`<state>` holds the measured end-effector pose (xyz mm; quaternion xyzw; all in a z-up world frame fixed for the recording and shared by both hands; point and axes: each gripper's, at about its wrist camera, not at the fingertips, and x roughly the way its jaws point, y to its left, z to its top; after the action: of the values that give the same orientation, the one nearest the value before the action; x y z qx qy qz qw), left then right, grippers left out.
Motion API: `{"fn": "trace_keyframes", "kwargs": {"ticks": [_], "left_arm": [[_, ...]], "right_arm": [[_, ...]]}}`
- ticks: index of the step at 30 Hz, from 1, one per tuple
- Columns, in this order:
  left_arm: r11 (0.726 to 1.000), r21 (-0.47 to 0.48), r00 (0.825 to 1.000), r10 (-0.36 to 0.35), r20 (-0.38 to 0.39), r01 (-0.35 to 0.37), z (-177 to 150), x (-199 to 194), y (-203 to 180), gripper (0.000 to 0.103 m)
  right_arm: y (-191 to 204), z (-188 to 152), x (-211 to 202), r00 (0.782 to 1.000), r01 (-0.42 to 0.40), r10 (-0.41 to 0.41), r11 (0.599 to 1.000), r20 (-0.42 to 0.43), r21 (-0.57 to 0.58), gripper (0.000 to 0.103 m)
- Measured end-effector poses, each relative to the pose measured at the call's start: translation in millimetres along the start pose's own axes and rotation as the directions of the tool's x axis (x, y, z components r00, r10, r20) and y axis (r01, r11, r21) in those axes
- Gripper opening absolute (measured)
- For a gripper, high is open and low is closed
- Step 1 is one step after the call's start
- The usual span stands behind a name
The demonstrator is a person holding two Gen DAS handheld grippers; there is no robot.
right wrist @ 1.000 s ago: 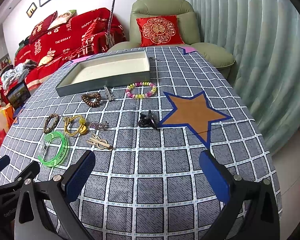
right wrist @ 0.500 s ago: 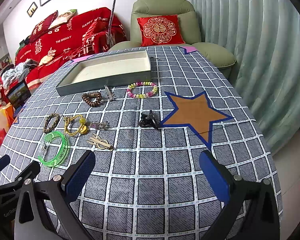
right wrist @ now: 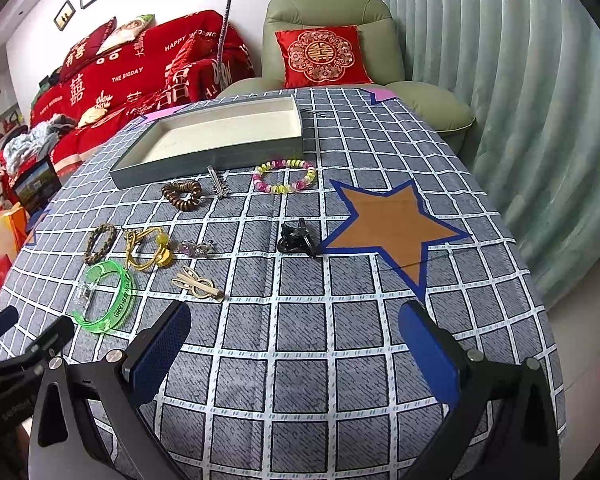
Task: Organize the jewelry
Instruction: 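Reach the left tool to the green bangle and close on it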
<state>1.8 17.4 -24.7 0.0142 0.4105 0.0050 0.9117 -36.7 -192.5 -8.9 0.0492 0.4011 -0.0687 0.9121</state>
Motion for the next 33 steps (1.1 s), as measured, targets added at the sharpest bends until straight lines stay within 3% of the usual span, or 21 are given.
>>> {"fn": "trace_keyframes", "kwargs": {"ticks": [9, 28, 31, 33], "left_arm": [[0.999, -0.051, 0.998, -0.017, -0.061, 0.014, 11.9, 22.0, 19.6, 0.103], [0.995, -0.023, 0.981, -0.095, -0.169, 0.092, 31.9, 65.5, 8.6, 0.103], [0.995, -0.01, 0.98, -0.097, -0.175, 0.096, 32.6, 68.4, 3.7, 0.103], [0.996, 0.005, 0.978, -0.09, -0.187, 0.093, 32.6, 70.6, 0.4, 0.096]], "right_arm": [[-14.9, 14.2, 14.0, 0.999, -0.008, 0.008, 1.0, -0.046, 0.011, 0.103], [-23.1, 53.6, 85.4, 0.978, -0.063, 0.051, 0.996, -0.202, -0.056, 0.102], [-17.7, 52.4, 94.6, 0.972, -0.075, 0.057, 0.995, -0.226, -0.07, 0.095], [-14.4, 52.4, 97.8, 0.974, -0.067, 0.046, 0.994, -0.223, -0.087, 0.092]]}}
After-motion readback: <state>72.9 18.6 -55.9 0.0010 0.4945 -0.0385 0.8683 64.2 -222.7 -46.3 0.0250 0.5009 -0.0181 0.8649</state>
